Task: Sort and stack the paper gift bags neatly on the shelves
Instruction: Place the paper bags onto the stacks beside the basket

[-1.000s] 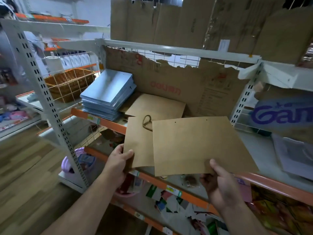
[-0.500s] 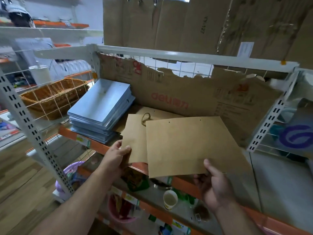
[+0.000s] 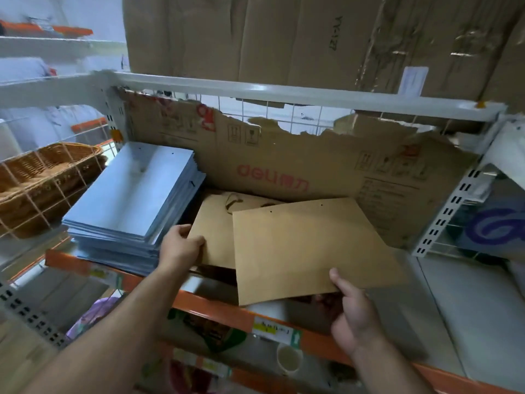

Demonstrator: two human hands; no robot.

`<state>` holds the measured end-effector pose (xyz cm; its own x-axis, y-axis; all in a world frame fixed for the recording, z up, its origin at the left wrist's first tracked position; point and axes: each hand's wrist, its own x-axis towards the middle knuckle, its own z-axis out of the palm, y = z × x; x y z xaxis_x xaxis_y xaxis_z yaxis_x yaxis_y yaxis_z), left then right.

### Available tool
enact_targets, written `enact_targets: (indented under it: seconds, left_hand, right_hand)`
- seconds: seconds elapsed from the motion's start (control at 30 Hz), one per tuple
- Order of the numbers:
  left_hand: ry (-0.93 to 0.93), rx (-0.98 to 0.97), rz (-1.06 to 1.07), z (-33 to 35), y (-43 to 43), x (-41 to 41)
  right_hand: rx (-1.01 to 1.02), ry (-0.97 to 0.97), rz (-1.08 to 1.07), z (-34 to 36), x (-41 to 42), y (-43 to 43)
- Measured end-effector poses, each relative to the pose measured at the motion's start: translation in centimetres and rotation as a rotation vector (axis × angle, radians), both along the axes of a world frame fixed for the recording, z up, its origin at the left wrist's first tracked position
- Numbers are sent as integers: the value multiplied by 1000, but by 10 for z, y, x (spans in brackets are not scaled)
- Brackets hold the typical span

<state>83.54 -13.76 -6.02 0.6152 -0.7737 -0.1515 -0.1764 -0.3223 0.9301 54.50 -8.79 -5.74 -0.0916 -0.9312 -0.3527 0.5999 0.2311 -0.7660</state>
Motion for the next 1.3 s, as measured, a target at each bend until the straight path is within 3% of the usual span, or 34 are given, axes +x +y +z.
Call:
enact_targets:
  seconds: [0.1, 0.37, 0.53, 0.67, 0.87, 1.3]
  left_hand:
    - [-199, -14, -53, 1, -8, 2]
    - [-404, -25, -194, 0, -35, 15]
    - [-514, -205, -353, 5, -26, 16]
    - [-588, -301, -455, 9, -20, 23]
    - [-750, -292, -610, 2, -7, 28]
    - [-832, -255, -729, 1, 6, 29]
  right_hand:
    - [30, 37, -2, -2, 25, -4]
    - [107, 62, -110, -6, 68, -15]
    - [140, 32, -129, -11, 99, -27]
    - [162, -9, -35, -8, 131, -38]
    - [211, -28, 53, -6, 159, -48]
    - [368, 409, -8, -17, 160, -46]
